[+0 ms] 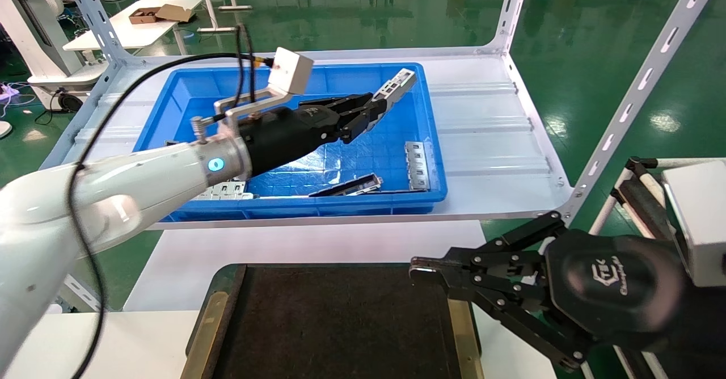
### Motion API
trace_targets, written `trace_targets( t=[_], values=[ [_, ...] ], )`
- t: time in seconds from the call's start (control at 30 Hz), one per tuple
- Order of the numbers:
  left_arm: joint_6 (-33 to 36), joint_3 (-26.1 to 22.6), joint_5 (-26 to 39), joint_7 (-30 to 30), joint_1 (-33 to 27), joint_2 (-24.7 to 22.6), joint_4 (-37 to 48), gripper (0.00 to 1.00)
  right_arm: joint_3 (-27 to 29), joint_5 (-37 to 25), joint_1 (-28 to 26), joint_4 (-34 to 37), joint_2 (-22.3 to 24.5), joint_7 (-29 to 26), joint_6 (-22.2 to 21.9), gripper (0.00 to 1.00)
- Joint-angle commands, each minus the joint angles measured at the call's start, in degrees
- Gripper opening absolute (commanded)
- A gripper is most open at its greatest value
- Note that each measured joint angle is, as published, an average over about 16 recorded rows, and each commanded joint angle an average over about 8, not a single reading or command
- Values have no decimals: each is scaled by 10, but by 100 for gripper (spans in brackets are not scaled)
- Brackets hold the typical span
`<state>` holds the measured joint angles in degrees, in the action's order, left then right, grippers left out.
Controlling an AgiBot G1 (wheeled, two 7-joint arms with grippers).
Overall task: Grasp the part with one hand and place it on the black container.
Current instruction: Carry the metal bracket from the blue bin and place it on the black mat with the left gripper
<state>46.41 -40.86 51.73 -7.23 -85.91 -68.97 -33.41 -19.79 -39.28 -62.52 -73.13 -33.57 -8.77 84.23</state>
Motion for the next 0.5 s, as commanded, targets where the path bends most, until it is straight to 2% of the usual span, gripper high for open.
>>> trace_targets(
  t=[0.03, 0.27, 0.5],
  values=[
    [21, 5, -10, 1, 8, 14, -20, 0, 0, 0, 0, 0, 0, 0, 0, 0],
    [61, 13, -42, -41, 78, 92, -162, 0, 0, 0, 0, 0, 0, 0, 0, 0],
    [31, 28, -76, -85, 186, 186, -328, 0, 0, 0, 0, 0, 0, 0, 0, 0]
  ],
)
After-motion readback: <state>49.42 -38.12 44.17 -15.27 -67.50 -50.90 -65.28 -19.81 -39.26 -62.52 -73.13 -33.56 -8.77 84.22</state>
